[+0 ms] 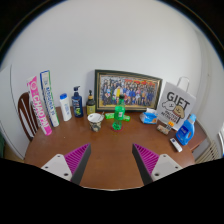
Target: Pour water
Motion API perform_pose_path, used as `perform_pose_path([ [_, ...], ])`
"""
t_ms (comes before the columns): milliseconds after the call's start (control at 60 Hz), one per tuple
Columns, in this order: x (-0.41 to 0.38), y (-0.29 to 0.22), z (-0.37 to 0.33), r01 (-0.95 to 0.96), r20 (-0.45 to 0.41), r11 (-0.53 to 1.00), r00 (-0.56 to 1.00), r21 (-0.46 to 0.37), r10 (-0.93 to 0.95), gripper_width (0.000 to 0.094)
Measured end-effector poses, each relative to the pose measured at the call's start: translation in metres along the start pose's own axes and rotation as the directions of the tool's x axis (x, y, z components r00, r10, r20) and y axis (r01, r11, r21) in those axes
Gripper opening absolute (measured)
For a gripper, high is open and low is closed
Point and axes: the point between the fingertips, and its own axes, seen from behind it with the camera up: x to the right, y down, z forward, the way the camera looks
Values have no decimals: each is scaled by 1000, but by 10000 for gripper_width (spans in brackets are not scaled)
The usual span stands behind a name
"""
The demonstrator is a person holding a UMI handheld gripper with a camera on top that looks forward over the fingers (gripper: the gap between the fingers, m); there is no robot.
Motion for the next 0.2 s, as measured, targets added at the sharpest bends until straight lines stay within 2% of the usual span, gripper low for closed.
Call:
perform_pose_path([
  [200,16,3,-20,28,-31,1000,999,13,-28,854],
])
